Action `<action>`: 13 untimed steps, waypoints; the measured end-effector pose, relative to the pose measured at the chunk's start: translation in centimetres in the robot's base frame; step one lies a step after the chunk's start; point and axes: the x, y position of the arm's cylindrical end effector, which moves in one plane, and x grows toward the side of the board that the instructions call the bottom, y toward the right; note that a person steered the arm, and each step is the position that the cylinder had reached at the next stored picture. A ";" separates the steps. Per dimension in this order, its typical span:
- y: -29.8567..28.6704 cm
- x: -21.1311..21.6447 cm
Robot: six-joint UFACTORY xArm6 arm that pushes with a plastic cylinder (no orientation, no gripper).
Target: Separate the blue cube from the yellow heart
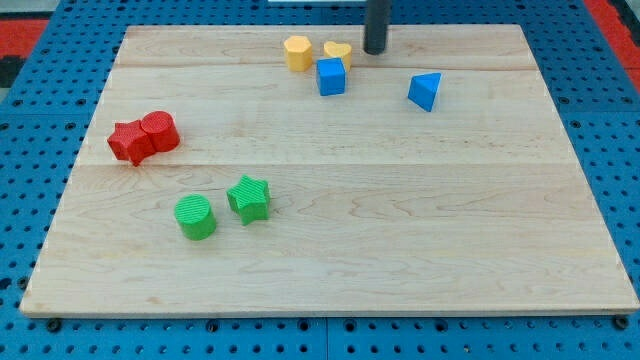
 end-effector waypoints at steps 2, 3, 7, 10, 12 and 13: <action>-6.8 5.0; -7.7 6.1; -31.2 4.8; -29.8 -0.1; -29.7 -0.1; -29.7 -0.1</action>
